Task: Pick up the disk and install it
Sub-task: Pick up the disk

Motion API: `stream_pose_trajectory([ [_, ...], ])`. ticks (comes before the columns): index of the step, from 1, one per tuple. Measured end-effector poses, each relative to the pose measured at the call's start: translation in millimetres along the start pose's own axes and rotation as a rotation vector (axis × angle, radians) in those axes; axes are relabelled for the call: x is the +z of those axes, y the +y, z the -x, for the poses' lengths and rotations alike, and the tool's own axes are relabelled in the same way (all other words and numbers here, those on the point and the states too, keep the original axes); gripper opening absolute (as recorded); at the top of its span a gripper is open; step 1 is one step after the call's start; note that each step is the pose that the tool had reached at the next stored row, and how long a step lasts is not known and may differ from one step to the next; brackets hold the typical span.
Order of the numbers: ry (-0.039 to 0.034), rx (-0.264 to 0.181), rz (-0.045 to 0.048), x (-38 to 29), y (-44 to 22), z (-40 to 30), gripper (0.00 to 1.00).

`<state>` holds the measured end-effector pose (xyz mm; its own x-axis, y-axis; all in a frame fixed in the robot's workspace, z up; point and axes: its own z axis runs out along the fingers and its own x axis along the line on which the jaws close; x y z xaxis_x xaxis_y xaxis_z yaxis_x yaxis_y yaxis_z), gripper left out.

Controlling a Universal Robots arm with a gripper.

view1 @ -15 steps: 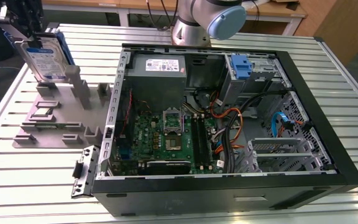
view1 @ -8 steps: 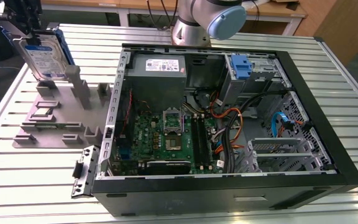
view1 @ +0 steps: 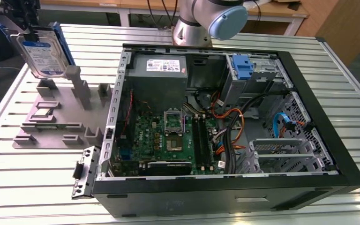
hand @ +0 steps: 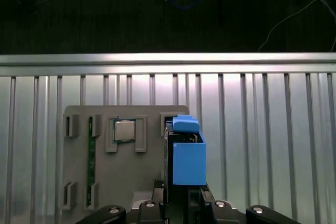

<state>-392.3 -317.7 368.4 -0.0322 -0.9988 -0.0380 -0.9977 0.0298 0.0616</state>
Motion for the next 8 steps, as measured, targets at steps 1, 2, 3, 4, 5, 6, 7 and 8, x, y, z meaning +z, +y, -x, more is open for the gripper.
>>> stream_pose_trajectory([
  [1,0.0,0.0,0.0,-1.5,0.1,0.1,0.35],
  [2,0.0,0.0,0.0001,-2.8,0.2,0.1,0.35],
  [3,0.0,0.0,0.0,-3.8,0.3,0.2,0.35],
  [4,-0.0001,0.0,-0.0001,-4.2,0.3,0.2,0.35],
  [5,-0.0001,0.0,-0.0002,-4.2,0.3,0.2,0.35],
  [6,-0.0002,0.0,-0.0003,-4.2,0.3,0.2,0.35],
  [7,-0.0001,0.0,-0.0002,-4.3,0.3,0.2,0.35],
  [8,0.0,0.0,0.0,-4.5,0.3,0.2,0.35],
])
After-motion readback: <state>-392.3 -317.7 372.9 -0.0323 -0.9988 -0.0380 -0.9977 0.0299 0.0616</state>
